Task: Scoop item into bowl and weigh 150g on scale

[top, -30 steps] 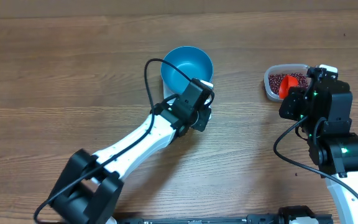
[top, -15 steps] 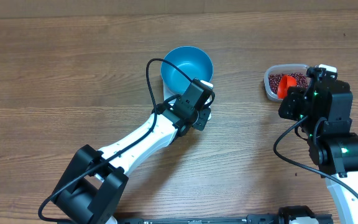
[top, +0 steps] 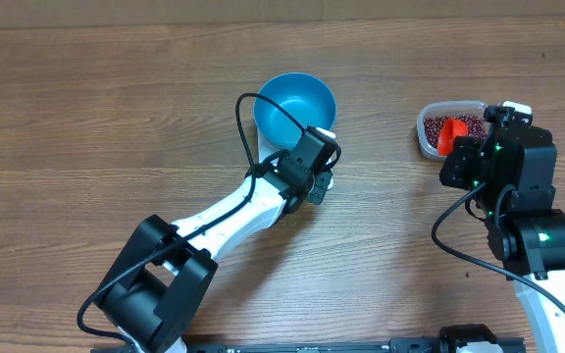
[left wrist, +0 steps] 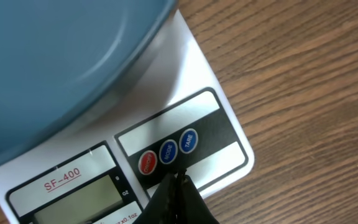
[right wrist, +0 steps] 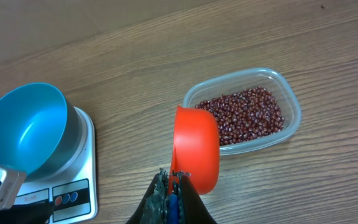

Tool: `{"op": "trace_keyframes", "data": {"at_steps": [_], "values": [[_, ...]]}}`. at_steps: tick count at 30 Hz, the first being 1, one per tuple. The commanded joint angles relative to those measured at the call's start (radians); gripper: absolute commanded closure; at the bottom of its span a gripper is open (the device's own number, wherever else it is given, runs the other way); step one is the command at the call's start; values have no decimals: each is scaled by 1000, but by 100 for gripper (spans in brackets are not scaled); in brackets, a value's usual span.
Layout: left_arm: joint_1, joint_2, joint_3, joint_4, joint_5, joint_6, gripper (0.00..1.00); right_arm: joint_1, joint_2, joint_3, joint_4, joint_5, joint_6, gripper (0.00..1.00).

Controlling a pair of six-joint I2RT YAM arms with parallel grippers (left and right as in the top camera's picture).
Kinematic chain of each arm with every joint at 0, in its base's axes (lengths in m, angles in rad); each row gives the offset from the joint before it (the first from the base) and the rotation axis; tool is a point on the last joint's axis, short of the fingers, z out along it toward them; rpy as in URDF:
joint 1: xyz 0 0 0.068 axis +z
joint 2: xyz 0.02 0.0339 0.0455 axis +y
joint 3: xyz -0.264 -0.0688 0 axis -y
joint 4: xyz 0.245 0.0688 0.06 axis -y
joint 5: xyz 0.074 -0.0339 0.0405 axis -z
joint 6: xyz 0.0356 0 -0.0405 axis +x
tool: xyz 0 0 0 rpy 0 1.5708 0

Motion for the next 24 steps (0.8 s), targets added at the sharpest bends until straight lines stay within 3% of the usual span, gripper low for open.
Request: {"op": "trace_keyframes", "data": {"at_steps": [1, 24], "values": [[-2, 3, -3, 4, -34, -16, 96, -4, -6, 38, -1, -2, 6, 96], [-2, 68, -3, 34, -90, -79, 96, -4, -6, 38, -28, -2, -2, 96]]}}
